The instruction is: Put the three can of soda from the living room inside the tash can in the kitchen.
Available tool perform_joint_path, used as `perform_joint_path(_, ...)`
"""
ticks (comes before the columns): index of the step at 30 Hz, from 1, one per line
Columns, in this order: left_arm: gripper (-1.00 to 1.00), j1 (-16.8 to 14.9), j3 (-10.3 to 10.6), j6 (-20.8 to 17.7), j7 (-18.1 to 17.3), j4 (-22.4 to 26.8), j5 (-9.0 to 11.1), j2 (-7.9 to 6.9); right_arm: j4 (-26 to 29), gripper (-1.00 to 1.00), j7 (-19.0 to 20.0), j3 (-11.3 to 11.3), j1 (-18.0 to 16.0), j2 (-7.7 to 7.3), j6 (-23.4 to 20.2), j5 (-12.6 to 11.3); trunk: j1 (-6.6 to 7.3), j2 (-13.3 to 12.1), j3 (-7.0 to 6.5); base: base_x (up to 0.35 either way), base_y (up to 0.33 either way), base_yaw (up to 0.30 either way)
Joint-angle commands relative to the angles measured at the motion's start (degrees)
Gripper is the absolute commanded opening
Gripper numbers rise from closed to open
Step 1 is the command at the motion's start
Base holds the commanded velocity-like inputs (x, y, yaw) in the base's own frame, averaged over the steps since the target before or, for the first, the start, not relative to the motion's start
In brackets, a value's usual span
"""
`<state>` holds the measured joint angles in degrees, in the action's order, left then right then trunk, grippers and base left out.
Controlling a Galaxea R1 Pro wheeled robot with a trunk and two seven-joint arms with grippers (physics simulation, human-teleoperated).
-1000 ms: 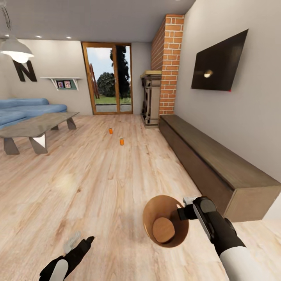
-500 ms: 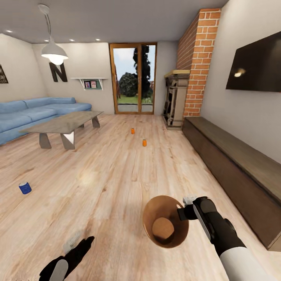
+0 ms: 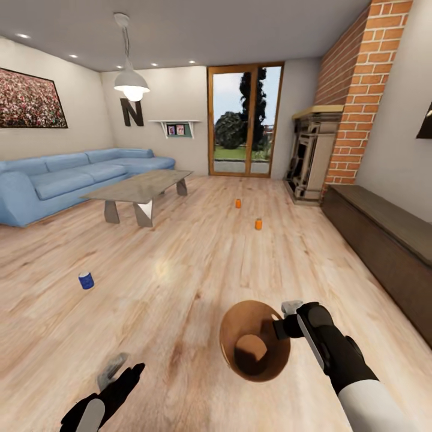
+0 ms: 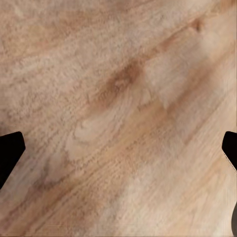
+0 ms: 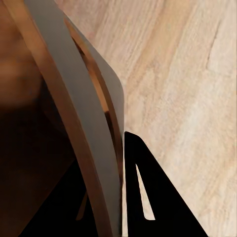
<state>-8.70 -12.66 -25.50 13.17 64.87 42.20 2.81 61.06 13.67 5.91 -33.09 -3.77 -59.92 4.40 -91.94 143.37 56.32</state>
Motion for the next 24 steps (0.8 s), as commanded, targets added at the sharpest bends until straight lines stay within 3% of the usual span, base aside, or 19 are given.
perform_joint_path(1,1.00,0.00,0.00,0.01,0.01,0.00,-0.05,0.00,0.02,-1.00,0.35,-0.02,0.04,-0.20,-0.08,-1.29,0.00,0.00,0.00,0.270,0.258,0.224)
perform_joint_path(9,1.00,0.00,0.03,-0.07,0.04,-0.04,-0.13,0.00,0.07,-1.00,0.56,-0.27,0.30,-0.26,-0.08,-1.57,0.00,0.00,0.02,0.276,0.253,0.052)
perform_joint_path(16,1.00,0.00,0.58,-0.47,0.30,-0.27,-0.19,0.09,5.41,-1.00,0.57,-0.35,0.38,-0.44,-0.08,-1.67,0.00,0.00,0.02,0.279,0.248,0.001)
perform_joint_path(20,1.00,-0.56,0.48,-1.80,0.03,-0.14,-0.20,-1.53,5.80,-1.00,0.57,-0.39,0.40,-0.45,-0.08,-1.67,0.00,0.00,0.02,0.285,0.211,0.000)
perform_joint_path(24,1.00,-3.85,0.52,-8.32,0.30,0.00,-0.28,-3.15,5.95,-1.00,0.57,-0.40,0.40,-0.47,-0.08,-1.74,0.00,0.00,0.02,0.288,0.201,0.000)
